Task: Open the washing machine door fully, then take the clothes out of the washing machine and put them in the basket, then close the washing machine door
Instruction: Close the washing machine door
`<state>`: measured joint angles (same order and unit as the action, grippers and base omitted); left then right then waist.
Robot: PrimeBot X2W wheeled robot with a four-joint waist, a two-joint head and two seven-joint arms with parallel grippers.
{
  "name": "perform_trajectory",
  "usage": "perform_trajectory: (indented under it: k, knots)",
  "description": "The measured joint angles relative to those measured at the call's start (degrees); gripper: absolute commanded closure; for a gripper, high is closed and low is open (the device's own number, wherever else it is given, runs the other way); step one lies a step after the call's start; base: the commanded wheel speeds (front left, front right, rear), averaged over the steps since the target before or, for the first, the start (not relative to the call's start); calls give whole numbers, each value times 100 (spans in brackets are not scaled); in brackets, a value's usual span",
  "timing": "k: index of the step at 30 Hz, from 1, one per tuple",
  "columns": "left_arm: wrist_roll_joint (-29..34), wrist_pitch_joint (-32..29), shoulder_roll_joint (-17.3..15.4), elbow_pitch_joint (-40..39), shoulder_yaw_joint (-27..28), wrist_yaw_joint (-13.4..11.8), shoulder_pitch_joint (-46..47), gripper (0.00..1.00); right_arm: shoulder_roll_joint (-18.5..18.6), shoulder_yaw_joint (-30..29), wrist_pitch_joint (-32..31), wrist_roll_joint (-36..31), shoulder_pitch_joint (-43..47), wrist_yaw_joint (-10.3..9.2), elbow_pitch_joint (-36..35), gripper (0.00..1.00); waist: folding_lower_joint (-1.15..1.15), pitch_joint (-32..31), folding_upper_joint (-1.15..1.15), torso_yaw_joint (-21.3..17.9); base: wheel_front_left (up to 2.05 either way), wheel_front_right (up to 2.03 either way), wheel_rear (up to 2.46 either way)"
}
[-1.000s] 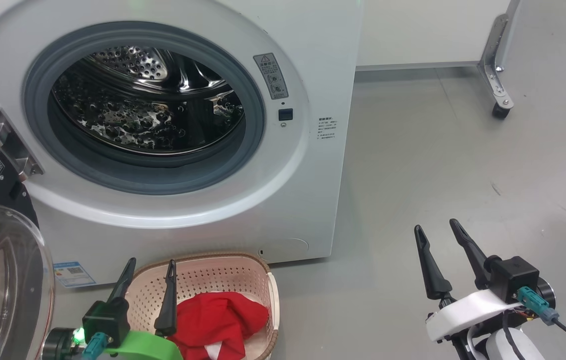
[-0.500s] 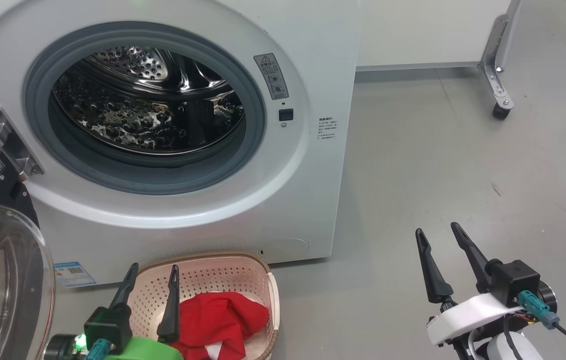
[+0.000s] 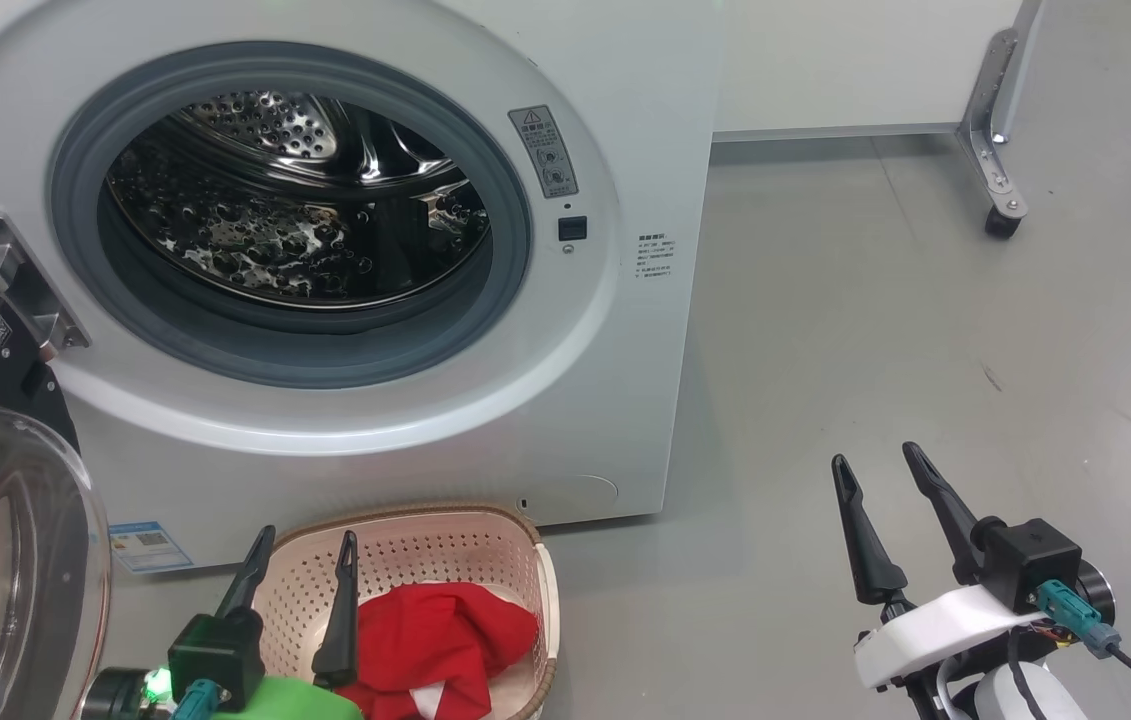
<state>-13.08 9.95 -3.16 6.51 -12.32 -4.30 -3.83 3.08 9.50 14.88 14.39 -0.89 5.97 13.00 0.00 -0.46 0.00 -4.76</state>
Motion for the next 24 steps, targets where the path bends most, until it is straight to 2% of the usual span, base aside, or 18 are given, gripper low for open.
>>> perform_trajectory:
  k: [10, 24]
  knots:
    - [48, -90, -56, -188, -4, -14, -42, 0, -7, -14, 0, 0, 1, 1, -5, 0, 0, -3, 0, -1, -56, 56, 0]
    - [48, -277, -83, -399, -76, -44, -154, 0, -24, -48, 0, -1, 2, 2, -30, 0, 0, 32, 0, -27, -94, 94, 0]
